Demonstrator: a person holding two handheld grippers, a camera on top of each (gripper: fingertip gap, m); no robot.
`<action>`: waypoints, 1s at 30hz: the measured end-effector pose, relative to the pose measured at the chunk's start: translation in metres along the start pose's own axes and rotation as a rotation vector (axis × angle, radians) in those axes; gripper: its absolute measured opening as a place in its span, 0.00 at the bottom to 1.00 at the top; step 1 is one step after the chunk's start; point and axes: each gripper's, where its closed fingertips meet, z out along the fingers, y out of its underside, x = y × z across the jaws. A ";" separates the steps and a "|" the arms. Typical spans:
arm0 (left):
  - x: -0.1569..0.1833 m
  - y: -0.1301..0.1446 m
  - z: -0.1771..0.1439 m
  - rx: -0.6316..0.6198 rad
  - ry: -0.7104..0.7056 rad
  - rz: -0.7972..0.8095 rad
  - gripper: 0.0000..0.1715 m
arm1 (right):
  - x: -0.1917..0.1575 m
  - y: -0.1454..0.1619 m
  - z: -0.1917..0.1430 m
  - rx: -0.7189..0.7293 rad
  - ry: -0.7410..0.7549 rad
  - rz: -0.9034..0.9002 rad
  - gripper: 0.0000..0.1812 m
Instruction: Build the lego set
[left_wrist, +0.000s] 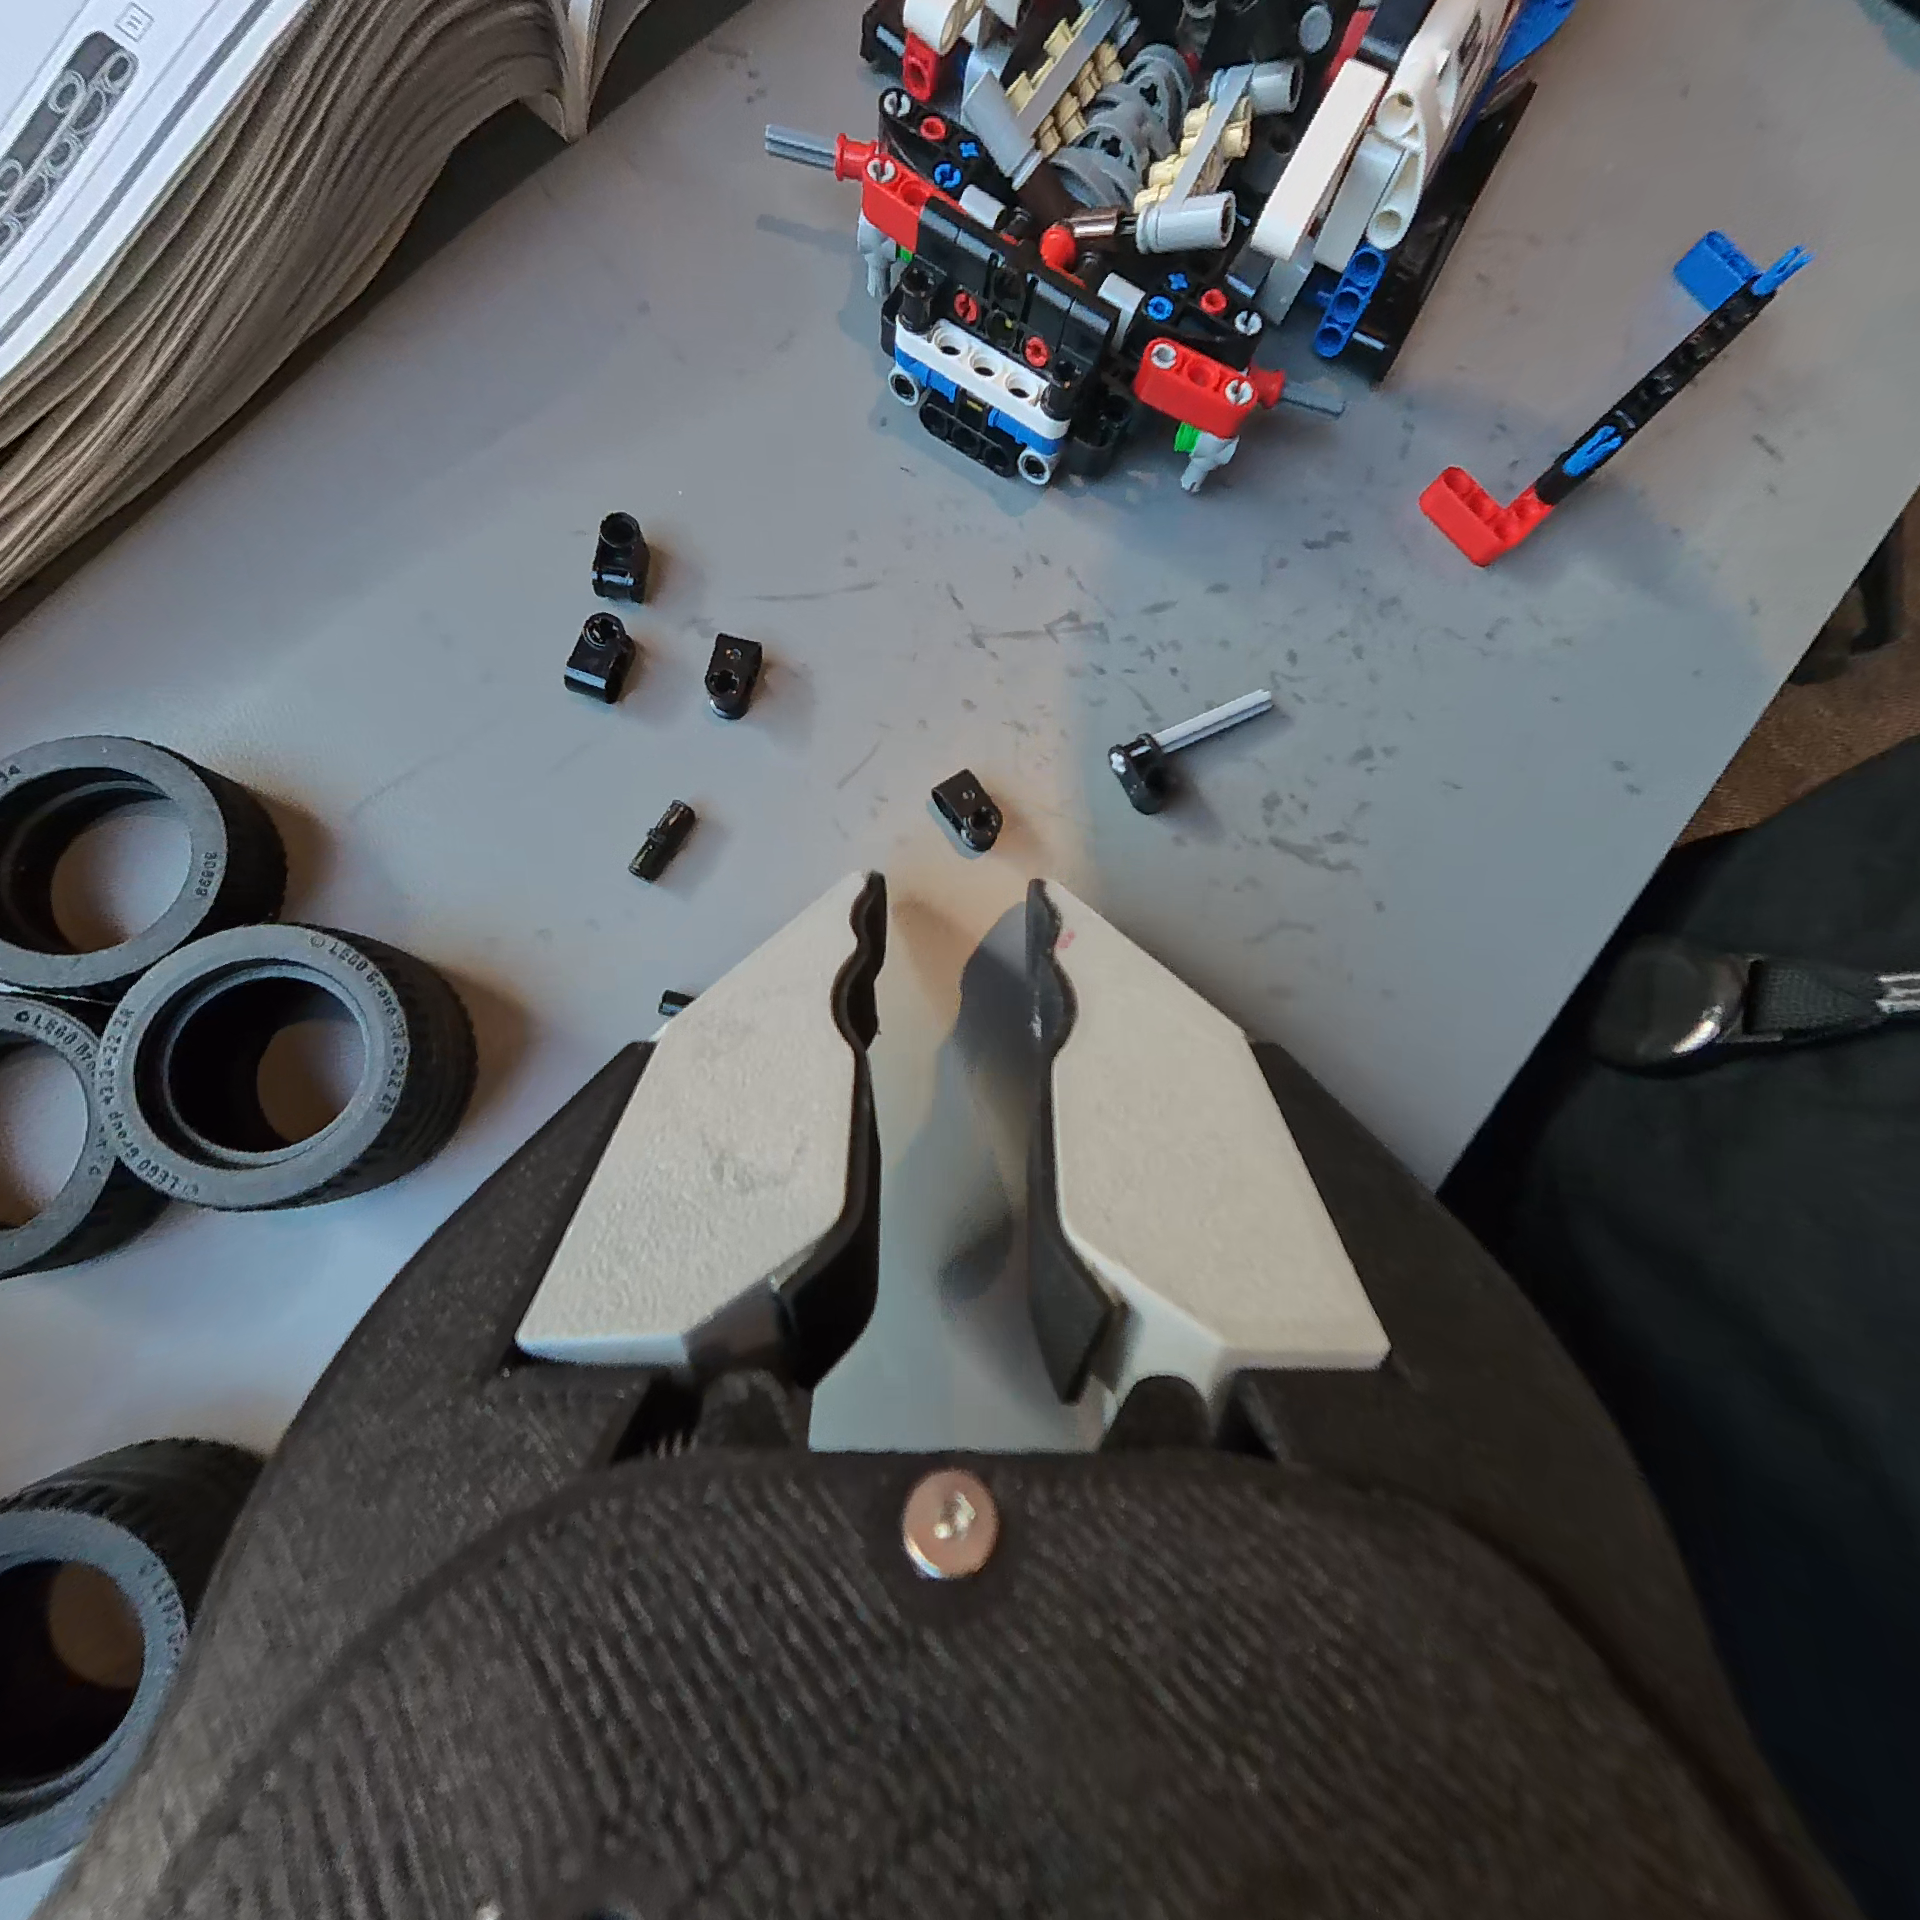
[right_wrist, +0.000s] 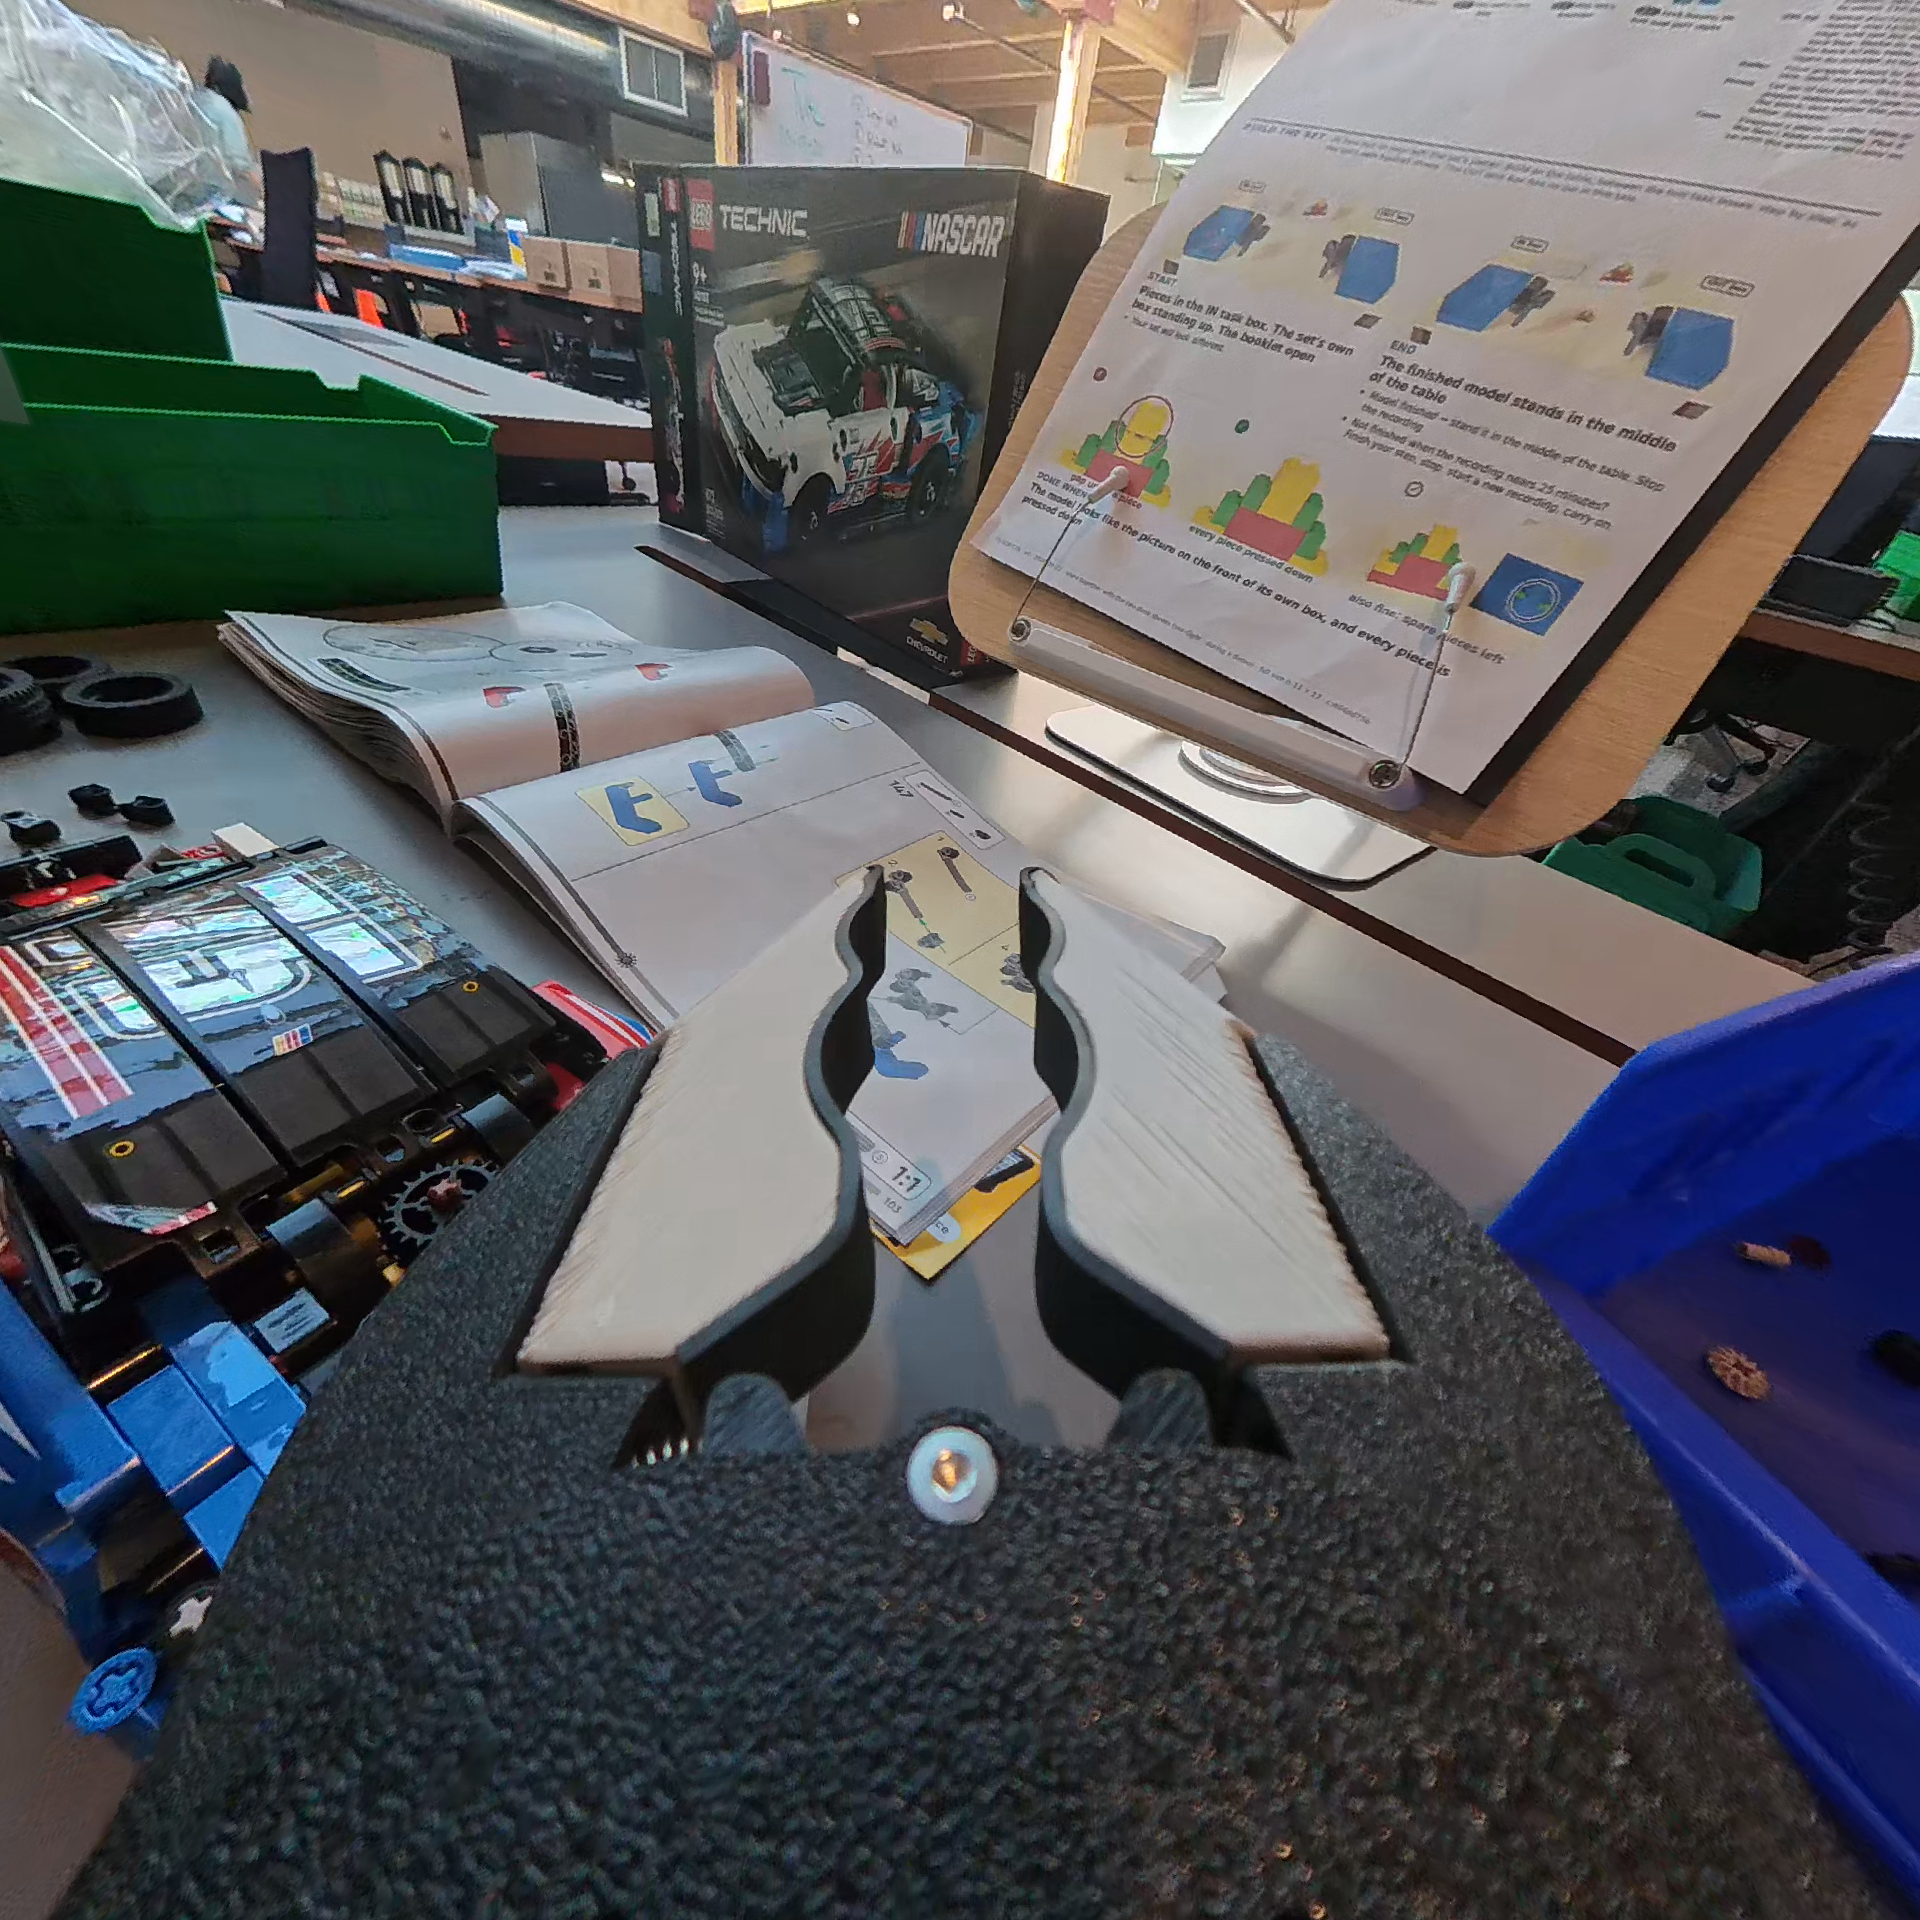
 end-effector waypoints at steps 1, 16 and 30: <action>0.000 0.000 0.001 -0.003 -0.002 0.004 0.15 | 0.000 0.000 0.000 -0.001 -0.002 0.000 0.14; 0.000 0.006 -0.006 -0.036 -0.002 0.046 0.16 | 0.004 -0.004 -0.005 0.005 0.017 -0.039 0.13; 0.004 0.009 -0.034 -0.017 0.037 0.192 0.16 | -0.188 -0.071 -0.021 -0.061 -0.302 0.026 0.13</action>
